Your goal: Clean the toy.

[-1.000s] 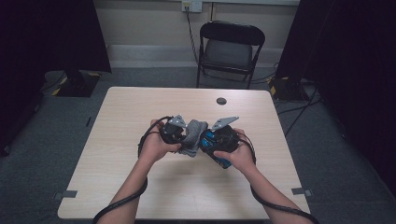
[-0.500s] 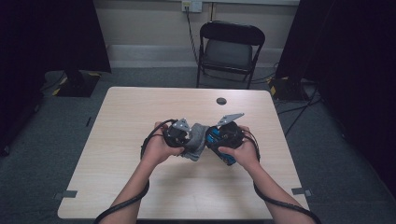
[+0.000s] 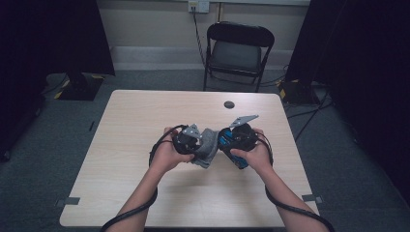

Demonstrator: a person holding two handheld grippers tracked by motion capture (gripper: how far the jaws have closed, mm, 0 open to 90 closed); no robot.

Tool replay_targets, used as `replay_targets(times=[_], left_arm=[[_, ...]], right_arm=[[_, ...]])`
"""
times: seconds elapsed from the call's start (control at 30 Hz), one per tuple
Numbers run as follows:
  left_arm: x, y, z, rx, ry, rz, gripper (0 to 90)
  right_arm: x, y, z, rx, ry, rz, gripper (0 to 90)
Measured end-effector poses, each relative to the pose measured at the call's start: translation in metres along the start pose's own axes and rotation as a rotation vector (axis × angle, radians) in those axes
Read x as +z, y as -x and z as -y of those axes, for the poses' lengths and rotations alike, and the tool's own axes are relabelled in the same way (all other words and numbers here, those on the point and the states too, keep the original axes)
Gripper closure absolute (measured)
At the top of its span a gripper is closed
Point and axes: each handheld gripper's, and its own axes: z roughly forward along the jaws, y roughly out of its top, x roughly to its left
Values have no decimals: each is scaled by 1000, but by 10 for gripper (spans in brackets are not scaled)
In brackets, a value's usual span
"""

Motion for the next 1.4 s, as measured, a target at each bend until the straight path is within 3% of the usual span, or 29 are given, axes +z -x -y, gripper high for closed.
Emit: replay_targets(times=[0.9,1.4], left_arm=[[4,9,9,18,8,18,689],[6,16,9,43,5,29,689]], right_arm=[[-6,19,-4,77,17,40,254],[-8,22,-7,101,30,53,254]])
